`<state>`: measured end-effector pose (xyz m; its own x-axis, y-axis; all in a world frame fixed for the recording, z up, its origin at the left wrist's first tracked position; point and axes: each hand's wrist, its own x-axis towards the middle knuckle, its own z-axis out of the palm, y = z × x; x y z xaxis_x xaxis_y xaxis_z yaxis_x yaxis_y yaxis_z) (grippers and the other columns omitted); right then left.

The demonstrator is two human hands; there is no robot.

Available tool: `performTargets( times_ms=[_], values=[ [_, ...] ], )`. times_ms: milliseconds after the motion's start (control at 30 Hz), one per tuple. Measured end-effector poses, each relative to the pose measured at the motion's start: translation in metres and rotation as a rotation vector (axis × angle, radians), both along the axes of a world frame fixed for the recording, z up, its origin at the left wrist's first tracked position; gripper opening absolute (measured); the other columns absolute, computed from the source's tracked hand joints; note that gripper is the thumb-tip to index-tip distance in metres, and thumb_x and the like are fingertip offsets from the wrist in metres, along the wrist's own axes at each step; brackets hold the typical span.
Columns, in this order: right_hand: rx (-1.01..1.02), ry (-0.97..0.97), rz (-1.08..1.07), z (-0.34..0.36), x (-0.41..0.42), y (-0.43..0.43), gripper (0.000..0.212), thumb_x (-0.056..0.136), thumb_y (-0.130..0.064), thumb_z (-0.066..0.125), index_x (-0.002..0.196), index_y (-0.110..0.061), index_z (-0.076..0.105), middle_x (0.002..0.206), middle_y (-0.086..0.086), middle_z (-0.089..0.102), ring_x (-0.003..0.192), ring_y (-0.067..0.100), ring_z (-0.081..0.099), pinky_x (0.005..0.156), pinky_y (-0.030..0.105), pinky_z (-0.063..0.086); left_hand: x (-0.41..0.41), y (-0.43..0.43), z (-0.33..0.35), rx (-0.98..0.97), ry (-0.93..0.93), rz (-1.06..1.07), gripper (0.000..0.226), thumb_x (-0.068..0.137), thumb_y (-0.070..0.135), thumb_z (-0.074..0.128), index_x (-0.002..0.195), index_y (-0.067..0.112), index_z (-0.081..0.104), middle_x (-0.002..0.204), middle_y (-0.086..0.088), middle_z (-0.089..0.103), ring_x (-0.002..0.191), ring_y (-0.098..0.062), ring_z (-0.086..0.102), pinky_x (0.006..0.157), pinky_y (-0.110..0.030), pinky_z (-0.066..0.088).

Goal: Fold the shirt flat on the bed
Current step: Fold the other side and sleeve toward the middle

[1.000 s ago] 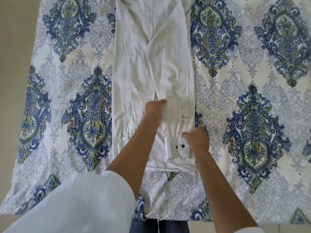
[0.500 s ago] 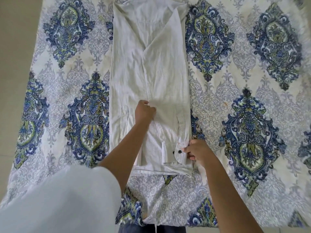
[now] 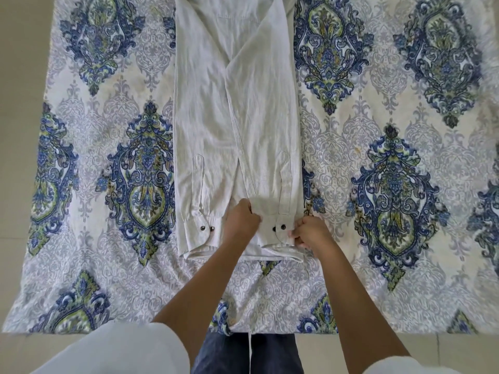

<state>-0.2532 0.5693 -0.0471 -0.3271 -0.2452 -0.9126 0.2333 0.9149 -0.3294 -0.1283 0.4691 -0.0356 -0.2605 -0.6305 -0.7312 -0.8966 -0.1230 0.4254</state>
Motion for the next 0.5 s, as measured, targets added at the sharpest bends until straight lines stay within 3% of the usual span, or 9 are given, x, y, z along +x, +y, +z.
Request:
performTargets(
  times_ms=[33, 100, 200, 300, 433, 500],
  values=[
    [0.014, 0.066, 0.08, 0.001, 0.002, -0.001, 0.028, 0.08, 0.002, 0.066, 0.063, -0.01, 0.047, 0.068, 0.008, 0.055, 0.06, 0.021, 0.054, 0.048, 0.027, 0.043, -0.001, 0.005, 0.004, -0.071, -0.018, -0.046, 0.022, 0.085, 0.017, 0.062, 0.1, 0.008, 0.049, 0.091, -0.006, 0.06, 0.075, -0.02, 0.058, 0.055, -0.024, 0.041],
    [0.055, 0.263, 0.251, 0.006, 0.008, -0.002, 0.019, 0.085, -0.015, 0.065, 0.073, -0.01, 0.05, 0.074, 0.003, 0.055, 0.07, 0.022, 0.055, 0.052, 0.026, 0.038, -0.001, 0.016, 0.009, -0.234, -0.022, -0.075, 0.037, 0.082, 0.019, 0.067, 0.11, 0.007, 0.046, 0.102, -0.006, 0.057, 0.091, -0.023, 0.058, 0.07, -0.026, 0.045],
    [0.039, 0.407, 0.269, 0.007, 0.016, -0.001, 0.022, 0.087, -0.029, 0.061, 0.096, -0.011, 0.052, 0.087, 0.0, 0.055, 0.08, 0.021, 0.053, 0.063, 0.027, 0.037, 0.007, 0.029, 0.003, -0.356, -0.033, -0.117, 0.043, 0.081, 0.018, 0.069, 0.114, 0.007, 0.043, 0.112, -0.007, 0.053, 0.107, -0.022, 0.051, 0.093, -0.029, 0.041],
    [0.053, 0.374, 0.319, 0.004, 0.026, 0.002, 0.025, 0.087, -0.028, 0.059, 0.102, -0.008, 0.052, 0.095, 0.005, 0.057, 0.087, 0.026, 0.057, 0.067, 0.029, 0.037, 0.017, 0.038, -0.003, -0.351, -0.019, -0.156, 0.038, 0.084, 0.016, 0.065, 0.114, 0.007, 0.043, 0.115, -0.009, 0.053, 0.109, -0.025, 0.05, 0.093, -0.031, 0.043],
    [-0.126, 0.647, 0.373, 0.011, 0.035, 0.005, 0.014, 0.085, -0.017, 0.059, 0.085, -0.01, 0.047, 0.086, 0.005, 0.052, 0.077, 0.024, 0.052, 0.057, 0.028, 0.034, 0.038, 0.038, 0.004, -0.535, 0.039, -0.277, 0.037, 0.086, 0.02, 0.062, 0.118, 0.005, 0.05, 0.117, -0.01, 0.054, 0.107, -0.027, 0.051, 0.09, -0.034, 0.043],
    [-0.263, 0.74, 0.501, 0.017, 0.04, 0.005, 0.014, 0.084, -0.01, 0.057, 0.079, -0.01, 0.045, 0.084, 0.004, 0.048, 0.076, 0.02, 0.047, 0.05, 0.027, 0.03, 0.058, 0.034, 0.004, -0.623, -0.002, -0.326, 0.04, 0.084, 0.023, 0.064, 0.118, 0.006, 0.052, 0.117, -0.01, 0.054, 0.106, -0.028, 0.052, 0.088, -0.037, 0.045]
  ],
)
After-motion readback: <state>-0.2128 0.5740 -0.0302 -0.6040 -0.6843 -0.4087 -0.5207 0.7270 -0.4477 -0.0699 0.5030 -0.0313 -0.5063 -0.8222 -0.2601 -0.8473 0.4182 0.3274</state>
